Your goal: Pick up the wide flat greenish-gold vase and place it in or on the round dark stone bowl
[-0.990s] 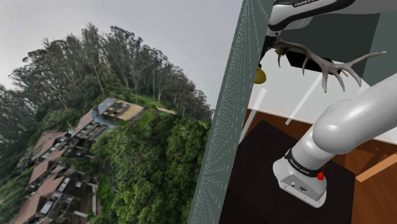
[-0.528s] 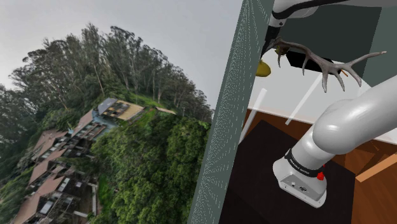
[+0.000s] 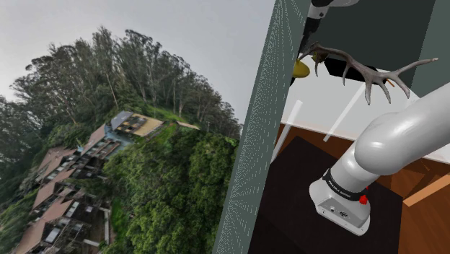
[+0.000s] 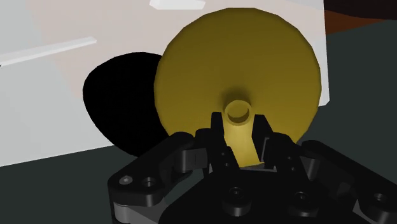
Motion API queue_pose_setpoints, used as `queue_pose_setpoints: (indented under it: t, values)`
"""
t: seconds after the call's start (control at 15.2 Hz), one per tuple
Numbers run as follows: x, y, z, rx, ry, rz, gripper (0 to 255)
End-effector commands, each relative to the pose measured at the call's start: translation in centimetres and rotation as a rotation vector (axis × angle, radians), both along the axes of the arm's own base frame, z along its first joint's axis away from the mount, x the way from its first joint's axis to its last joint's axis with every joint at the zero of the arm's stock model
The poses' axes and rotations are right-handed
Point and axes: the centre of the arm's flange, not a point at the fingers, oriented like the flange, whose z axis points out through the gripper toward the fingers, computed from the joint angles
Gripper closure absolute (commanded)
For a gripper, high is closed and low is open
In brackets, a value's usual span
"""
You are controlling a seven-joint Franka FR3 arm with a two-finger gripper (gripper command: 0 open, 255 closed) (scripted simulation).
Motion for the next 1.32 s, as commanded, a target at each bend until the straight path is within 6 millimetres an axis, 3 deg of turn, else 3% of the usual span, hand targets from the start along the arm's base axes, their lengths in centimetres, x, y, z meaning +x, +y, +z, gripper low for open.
queue_pose_setpoints:
  t: [0.0,0.66,1.25]
  values:
    - [1.4,-2.0,0.7,-0.001,0.0,0.0,255]
    - [9.3,-11.5,4.2,-0.001,0.0,0.0,255]
    - [9.3,-11.5,-0.5,-0.001,0.0,0.0,255]
